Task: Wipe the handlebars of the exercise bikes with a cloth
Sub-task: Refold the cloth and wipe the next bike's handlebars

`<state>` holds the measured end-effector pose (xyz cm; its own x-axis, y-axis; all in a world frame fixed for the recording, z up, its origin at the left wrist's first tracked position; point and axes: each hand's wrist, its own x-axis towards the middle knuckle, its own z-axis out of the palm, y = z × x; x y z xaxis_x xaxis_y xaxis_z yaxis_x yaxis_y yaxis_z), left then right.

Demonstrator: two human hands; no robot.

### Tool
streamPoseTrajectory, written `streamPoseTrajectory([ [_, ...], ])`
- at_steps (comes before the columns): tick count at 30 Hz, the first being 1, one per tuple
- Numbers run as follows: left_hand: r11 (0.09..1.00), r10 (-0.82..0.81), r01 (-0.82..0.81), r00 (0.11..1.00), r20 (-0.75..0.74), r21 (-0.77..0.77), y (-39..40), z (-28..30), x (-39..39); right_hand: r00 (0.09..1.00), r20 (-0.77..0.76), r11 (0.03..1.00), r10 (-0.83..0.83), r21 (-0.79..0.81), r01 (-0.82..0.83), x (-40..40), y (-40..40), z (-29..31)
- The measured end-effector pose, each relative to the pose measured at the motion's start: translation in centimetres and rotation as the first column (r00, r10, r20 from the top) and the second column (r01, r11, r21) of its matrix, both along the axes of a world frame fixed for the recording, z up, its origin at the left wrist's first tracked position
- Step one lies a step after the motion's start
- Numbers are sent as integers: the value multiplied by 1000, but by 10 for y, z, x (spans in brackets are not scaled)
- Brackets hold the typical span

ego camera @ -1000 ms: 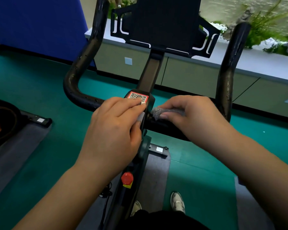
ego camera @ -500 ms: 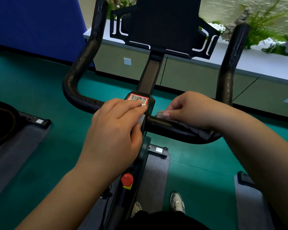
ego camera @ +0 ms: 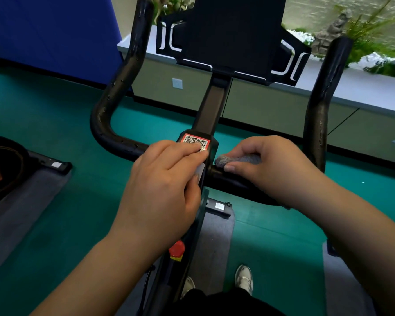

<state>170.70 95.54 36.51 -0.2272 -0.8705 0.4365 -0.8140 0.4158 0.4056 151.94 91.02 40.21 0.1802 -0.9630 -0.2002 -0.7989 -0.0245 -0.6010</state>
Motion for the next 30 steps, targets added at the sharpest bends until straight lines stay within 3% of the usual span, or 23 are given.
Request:
streamPoseTrajectory([
  [4, 1000, -5, 5, 1000, 13, 8, -2, 1, 0, 976, -196, 977, 95, 209, -53, 11, -26, 0],
  [7, 1000, -6, 6, 1000, 23, 16, -1, 1, 0, 977, -186, 969, 99, 240, -53, 13, -29, 0],
  [10, 1000, -11, 11, 1000, 19, 15, 0, 0, 1, 991, -129, 997, -23, -72, 13, 10, 2, -5],
  [12, 1000, -12, 12, 1000, 20, 7, -1, -1, 0, 997, -80, 954, -19, -301, -6, 11, 23, -7],
  [13, 1000, -11, 11, 1000, 21, 6, -1, -1, 0, 998, -67, 942, -11, -334, -13, 11, 26, -9],
  [17, 1000, 0, -1, 1000, 26, 11, -2, 1, 0, 990, -126, 996, -65, -70, 56, 14, 1, -5],
  [19, 1000, 4, -5, 999, 32, 11, -2, 1, -1, 988, -150, 998, -47, -35, 43, 14, -7, -7],
  [21, 1000, 3, -4, 999, 36, 7, -2, 0, -1, 990, -139, 985, -27, -172, 3, 13, 2, -13],
  [23, 1000, 4, -4, 999, 37, 2, 0, -2, -1, 993, -116, 886, 19, -459, -70, 11, 21, -24],
  [25, 1000, 7, -7, 999, 32, 1, 2, -4, -1, 995, -67, 770, 79, -630, -104, 7, 35, -36],
  [30, 1000, 14, -14, 999, 34, 8, 4, -5, -1, 982, -94, 626, 162, -760, -176, -1, 50, -49],
])
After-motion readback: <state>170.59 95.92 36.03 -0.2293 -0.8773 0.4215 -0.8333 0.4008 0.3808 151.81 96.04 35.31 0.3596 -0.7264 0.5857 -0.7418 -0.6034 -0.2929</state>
